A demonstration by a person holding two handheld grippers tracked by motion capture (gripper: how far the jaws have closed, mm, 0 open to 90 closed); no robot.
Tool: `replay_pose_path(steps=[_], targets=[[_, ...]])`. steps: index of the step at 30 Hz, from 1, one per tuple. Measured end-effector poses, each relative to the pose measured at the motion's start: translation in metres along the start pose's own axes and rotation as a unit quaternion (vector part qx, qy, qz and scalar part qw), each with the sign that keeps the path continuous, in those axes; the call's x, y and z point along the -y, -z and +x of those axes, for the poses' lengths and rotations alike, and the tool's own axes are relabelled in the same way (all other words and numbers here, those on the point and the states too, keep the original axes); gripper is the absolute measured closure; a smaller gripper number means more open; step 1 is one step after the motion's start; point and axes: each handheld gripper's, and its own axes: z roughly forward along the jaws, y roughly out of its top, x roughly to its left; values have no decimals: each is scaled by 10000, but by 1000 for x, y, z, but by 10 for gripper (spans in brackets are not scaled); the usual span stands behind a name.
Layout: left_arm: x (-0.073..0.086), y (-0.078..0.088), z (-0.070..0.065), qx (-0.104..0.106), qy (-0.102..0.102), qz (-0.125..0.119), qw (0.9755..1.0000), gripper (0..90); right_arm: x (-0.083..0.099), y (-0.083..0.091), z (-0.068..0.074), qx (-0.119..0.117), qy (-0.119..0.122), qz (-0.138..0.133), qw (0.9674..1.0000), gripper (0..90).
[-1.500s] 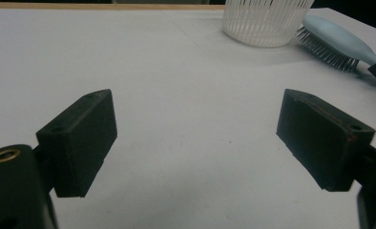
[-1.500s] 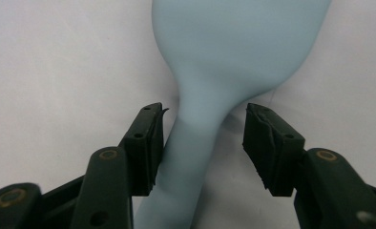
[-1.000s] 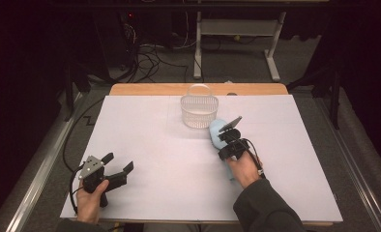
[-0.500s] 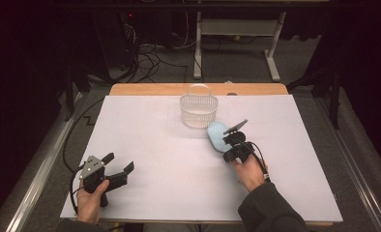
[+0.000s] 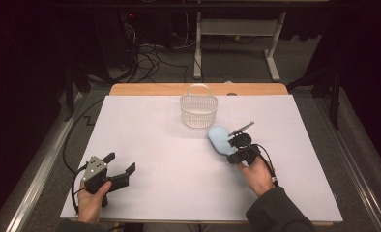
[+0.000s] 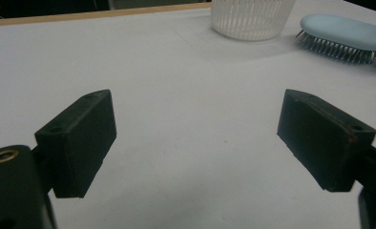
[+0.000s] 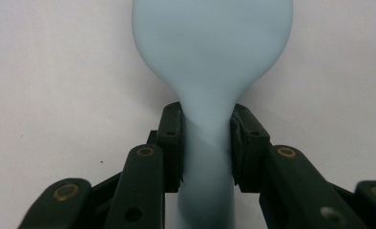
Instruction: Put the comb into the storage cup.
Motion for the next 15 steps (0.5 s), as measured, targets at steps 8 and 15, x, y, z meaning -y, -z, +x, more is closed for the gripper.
replay_pose_path(steps=[8, 15], targets=[[-2, -2, -7, 175, -157, 60, 9997, 155, 5, 5, -3, -62, 150, -159, 9997, 705], [-5, -5, -14, 384, -208, 116, 9990, 160, 10, 9, -6, -155, 197, -311, 9992, 706]])
